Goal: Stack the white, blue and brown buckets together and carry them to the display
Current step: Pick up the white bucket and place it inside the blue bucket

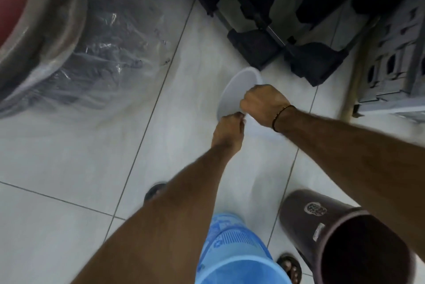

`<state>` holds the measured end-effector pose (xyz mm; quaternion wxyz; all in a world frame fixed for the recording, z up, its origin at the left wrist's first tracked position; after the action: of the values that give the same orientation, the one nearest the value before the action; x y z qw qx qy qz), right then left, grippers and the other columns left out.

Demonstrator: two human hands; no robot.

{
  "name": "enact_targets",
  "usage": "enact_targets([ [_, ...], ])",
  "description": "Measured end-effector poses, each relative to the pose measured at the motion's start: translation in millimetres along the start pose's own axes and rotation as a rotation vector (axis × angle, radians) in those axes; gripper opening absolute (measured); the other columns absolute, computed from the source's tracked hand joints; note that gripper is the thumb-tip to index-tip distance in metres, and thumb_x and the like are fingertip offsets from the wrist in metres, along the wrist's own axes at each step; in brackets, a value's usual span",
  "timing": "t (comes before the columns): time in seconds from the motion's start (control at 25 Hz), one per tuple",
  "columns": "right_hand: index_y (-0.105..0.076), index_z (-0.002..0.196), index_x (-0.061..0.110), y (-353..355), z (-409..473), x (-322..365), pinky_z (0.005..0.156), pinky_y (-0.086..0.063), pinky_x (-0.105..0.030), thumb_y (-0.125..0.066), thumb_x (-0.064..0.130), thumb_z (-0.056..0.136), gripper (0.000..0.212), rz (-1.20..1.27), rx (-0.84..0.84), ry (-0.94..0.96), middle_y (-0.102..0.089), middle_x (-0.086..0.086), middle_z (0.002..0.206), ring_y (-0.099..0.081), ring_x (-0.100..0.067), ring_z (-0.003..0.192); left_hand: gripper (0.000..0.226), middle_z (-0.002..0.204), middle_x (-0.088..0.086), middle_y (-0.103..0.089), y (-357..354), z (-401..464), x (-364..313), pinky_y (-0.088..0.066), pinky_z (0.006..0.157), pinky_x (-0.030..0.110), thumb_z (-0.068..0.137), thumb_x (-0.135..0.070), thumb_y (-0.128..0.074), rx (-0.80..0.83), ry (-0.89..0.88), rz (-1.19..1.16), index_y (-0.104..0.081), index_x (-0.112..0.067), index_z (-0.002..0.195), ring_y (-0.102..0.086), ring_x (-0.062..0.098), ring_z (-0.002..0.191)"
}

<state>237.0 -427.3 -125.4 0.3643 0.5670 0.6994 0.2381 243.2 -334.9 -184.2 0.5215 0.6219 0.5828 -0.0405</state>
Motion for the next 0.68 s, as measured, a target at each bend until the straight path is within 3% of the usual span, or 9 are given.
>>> enact_targets([
  [0.16, -0.07, 0.107, 0.008, 19, -46, 2, 0.075, -0.053, -0.04, -0.058, 0.003, 0.089, 0.022, 0.279, -0.066, -0.076, -0.069, -0.017, 0.106, -0.068, -0.037, 0.094, 0.024, 0.112, 0.012, -0.073, 34, -42, -12, -0.056, 0.084, 0.043, 0.101, -0.016, -0.052, 0.005, -0.218, 0.25, -0.068, -0.011, 0.119, -0.067, 0.033, 0.1],
  [0.28, -0.071, 0.099, 0.009, 11, -84, 45, 0.07, -0.054, -0.039, -0.061, 0.008, 0.088, 0.015, 0.406, -0.057, -0.114, -0.07, -0.018, 0.098, -0.07, -0.037, 0.088, 0.015, 0.093, 0.01, -0.075, 45, -84, -12, -0.054, 0.07, 0.036, 0.091, -0.01, -0.06, 0.129, -0.43, 0.572, -0.072, -0.014, 0.1, -0.07, 0.032, 0.086],
  [0.36, -0.068, 0.105, 0.013, -15, -97, 81, 0.076, -0.052, -0.038, -0.05, 0.008, 0.092, 0.022, 0.462, 0.047, -0.11, -0.07, -0.013, 0.106, -0.068, -0.035, 0.096, 0.016, 0.089, 0.008, -0.075, 31, -108, -3, -0.054, 0.068, 0.034, 0.085, -0.005, -0.06, 0.279, -0.474, 0.775, -0.07, -0.014, 0.094, -0.071, 0.029, 0.081],
  [0.52, -0.068, 0.098, 0.014, -53, -111, 128, 0.071, -0.052, -0.036, -0.053, 0.0, 0.088, 0.023, 0.518, 0.088, -0.1, -0.071, -0.009, 0.098, -0.07, -0.033, 0.089, 0.023, 0.088, 0.004, -0.076, -10, -142, 30, -0.055, 0.064, 0.032, 0.083, 0.0, -0.06, 0.42, -0.474, 0.957, -0.071, -0.015, 0.097, -0.073, 0.025, 0.08],
  [0.6, -0.068, 0.098, 0.016, -62, -118, 144, 0.071, -0.052, -0.035, -0.056, 0.001, 0.089, 0.021, 0.497, 0.092, -0.063, -0.071, -0.007, 0.099, -0.07, -0.03, 0.089, 0.022, 0.094, 0.004, -0.076, -21, -153, 43, -0.055, 0.068, 0.032, 0.086, -0.002, -0.059, 0.435, -0.459, 0.958, -0.07, -0.015, 0.1, -0.073, 0.024, 0.083],
  [0.68, -0.066, 0.102, 0.015, -74, -126, 156, 0.072, -0.052, -0.036, -0.056, 0.001, 0.09, 0.021, 0.487, 0.088, -0.028, -0.071, -0.006, 0.1, -0.069, -0.029, 0.09, 0.024, 0.109, 0.008, -0.071, -39, -165, 54, -0.053, 0.083, 0.037, 0.092, -0.006, -0.054, 0.419, -0.513, 0.962, -0.064, -0.011, 0.112, -0.068, 0.027, 0.097],
])
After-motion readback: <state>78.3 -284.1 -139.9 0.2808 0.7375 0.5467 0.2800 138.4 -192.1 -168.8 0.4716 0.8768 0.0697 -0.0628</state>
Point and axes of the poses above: each hand's wrist, its own z-axis towards the middle knuckle, its own y-axis out of the back of the hand, x = y × z, the point moved 5 cm from there along z, towards the middle knuckle
